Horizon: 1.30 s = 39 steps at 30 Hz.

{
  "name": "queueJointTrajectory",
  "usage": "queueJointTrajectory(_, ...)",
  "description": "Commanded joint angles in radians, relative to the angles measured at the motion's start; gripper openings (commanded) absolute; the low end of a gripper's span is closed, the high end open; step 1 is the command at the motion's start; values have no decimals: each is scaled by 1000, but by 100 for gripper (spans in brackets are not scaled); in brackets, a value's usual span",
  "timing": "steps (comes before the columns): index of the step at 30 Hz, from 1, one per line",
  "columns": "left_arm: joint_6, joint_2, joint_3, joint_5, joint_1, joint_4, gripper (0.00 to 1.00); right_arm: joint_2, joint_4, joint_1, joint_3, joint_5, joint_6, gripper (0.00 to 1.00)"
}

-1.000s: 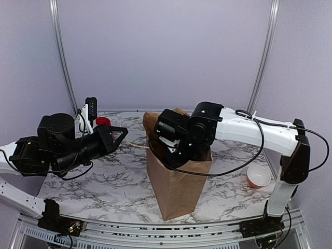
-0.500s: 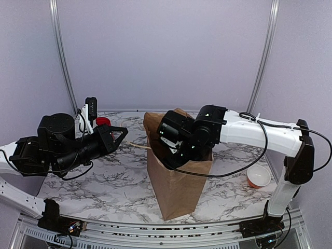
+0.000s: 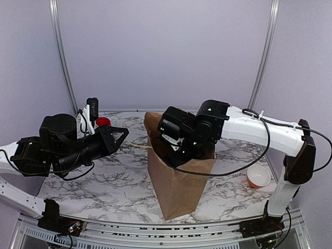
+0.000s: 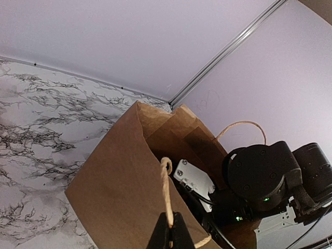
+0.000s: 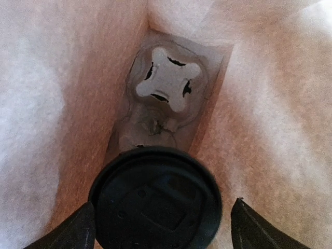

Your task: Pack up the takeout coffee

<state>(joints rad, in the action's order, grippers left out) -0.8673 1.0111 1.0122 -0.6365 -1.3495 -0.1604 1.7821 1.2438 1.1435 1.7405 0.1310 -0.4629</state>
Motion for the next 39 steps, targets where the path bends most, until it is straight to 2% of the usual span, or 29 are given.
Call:
queueJointTrajectory(1, 15, 4, 15, -20, -7, 16, 0, -1, 42, 7, 76, 30, 8, 88)
queueJointTrajectory(5, 16, 3, 15, -21, -6, 16, 0, 1, 56, 7, 106, 41, 11, 91)
queueJointTrajectory(23, 22, 6, 26, -16, -7, 13, 0, 47, 127, 7, 324, 91, 32, 92)
queueJointTrajectory(35, 27, 21, 47, -5, -7, 12, 0, 49, 123, 6, 476, 137, 53, 92)
queueJointTrajectory(39, 28, 25, 52, -6, -7, 11, 0, 29, 74, 6, 519, 129, 77, 92)
